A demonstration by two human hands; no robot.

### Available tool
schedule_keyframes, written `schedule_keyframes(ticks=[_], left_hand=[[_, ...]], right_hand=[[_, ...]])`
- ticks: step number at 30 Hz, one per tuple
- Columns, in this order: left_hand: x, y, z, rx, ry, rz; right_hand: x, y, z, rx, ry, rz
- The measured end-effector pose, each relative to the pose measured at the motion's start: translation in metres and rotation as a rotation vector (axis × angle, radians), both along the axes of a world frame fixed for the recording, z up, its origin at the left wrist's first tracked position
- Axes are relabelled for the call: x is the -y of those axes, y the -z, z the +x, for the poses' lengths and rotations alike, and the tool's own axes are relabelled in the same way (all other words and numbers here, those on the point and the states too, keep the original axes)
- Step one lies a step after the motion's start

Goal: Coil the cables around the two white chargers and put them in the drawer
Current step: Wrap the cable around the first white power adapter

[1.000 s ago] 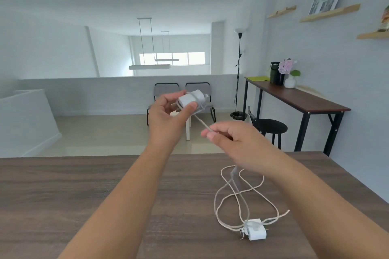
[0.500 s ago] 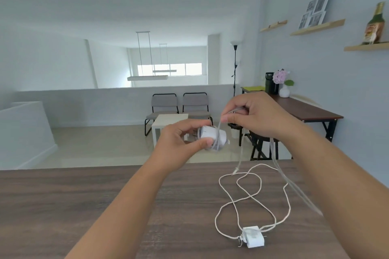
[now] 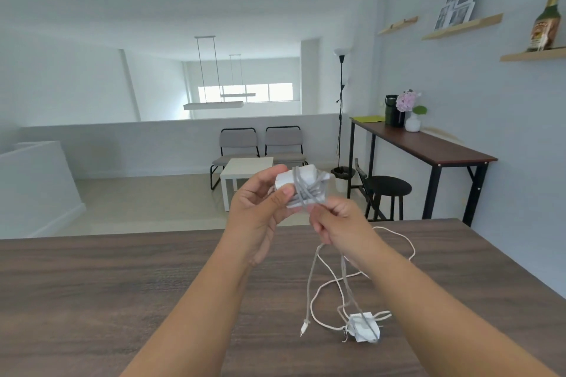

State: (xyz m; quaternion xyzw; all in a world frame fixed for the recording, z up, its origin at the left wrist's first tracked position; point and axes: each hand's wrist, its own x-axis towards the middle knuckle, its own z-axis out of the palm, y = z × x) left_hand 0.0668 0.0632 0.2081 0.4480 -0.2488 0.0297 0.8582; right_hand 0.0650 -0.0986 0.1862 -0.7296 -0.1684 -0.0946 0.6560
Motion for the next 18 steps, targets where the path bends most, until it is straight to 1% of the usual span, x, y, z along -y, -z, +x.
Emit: schedule_keyframes(ticks=[2, 5, 9, 12, 15, 18], left_hand=[[0.004, 0.004, 0.000, -0.046, -0.063, -0.070], [0.006, 0.012, 0.001, -0.080, -0.139, -0.101], [0.004, 0.022, 0.003, -0.114, -0.194, -0.067], [0.001, 0.027, 0.003, -0.143, -0.201, -0.026], [-0.003, 0.034, 0.001, -0.089, -0.276, 0.140], [-0.003, 0.043, -0.002, 0.039, -0.417, 0.428]], right_hand=[[-0.005, 0.013, -0.002, 0.030, 0.055, -0.131], [-0.011, 0.021, -0.012, 0.104, 0.115, -0.351], [-0.008, 0.022, -0.022, 0.314, 0.188, -0.732], [-0.003, 0.019, -0.029, 0.406, 0.240, -0.900], [-0.001, 0.009, -0.039, 0.488, 0.262, -1.010], [0.001, -0.005, -0.043, 0.533, 0.251, -1.071]])
